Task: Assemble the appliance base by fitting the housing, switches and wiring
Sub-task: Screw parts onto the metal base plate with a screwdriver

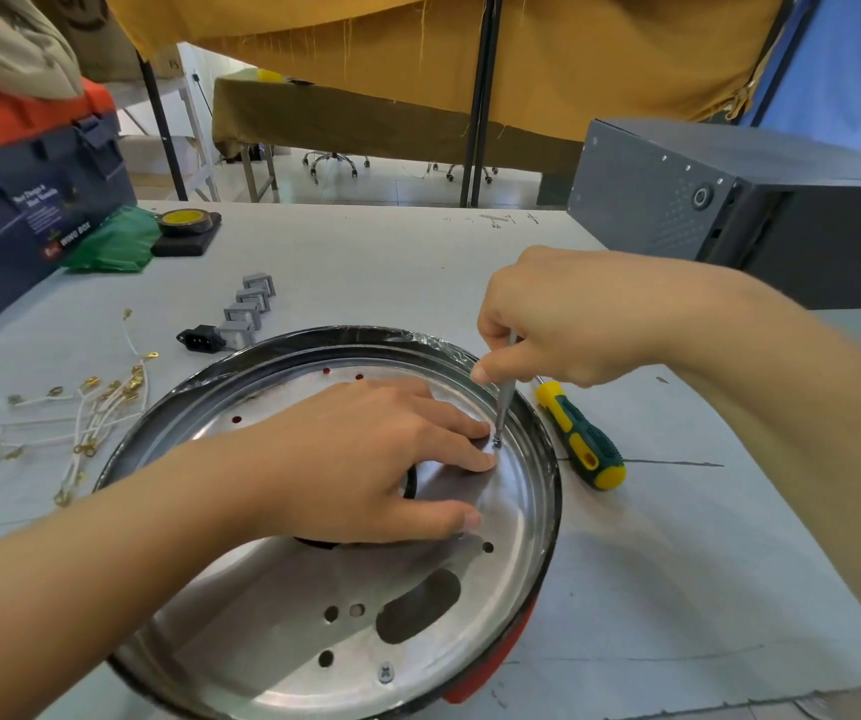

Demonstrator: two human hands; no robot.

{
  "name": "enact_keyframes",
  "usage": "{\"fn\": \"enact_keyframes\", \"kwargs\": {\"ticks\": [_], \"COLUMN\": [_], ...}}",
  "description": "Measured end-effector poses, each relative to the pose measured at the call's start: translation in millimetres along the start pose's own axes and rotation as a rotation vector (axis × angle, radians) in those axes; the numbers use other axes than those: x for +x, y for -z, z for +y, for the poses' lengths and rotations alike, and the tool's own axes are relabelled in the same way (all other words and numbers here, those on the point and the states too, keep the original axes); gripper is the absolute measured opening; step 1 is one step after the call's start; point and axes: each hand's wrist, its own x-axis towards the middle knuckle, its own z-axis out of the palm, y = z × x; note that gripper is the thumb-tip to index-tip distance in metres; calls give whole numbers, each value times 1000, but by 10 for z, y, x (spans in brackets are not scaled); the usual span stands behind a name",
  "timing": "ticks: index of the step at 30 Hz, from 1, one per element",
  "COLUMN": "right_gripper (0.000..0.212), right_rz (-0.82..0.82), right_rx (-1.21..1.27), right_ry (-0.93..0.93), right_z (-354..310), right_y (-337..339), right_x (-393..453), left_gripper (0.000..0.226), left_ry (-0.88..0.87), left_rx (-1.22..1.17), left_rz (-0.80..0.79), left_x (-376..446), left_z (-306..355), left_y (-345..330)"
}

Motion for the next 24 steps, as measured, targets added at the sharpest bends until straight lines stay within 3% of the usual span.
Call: {"fn": "enact_keyframes", "kwargs": {"ticks": [3, 8, 14, 24], "right_gripper": [41, 19, 22, 20], "right_rz": [-2, -66, 15, -68], "right_rx": [-28, 37, 28, 58], "right_ry": [13, 26, 50, -20], "right_z": [-17, 0, 4, -16], "right_y": [2, 29, 25, 34], "right_x": [-10, -94, -79, -19], "left_gripper": [48, 49, 51, 50], "left_ry": [-1, -5, -3, 14], "left_rx": [-1, 7, 18, 19], "left_rz": [-3, 6, 9, -10], "left_x": [5, 7, 7, 5], "left_z": [-1, -9, -4, 1], "left_y": [-2, -5, -5, -15]}}
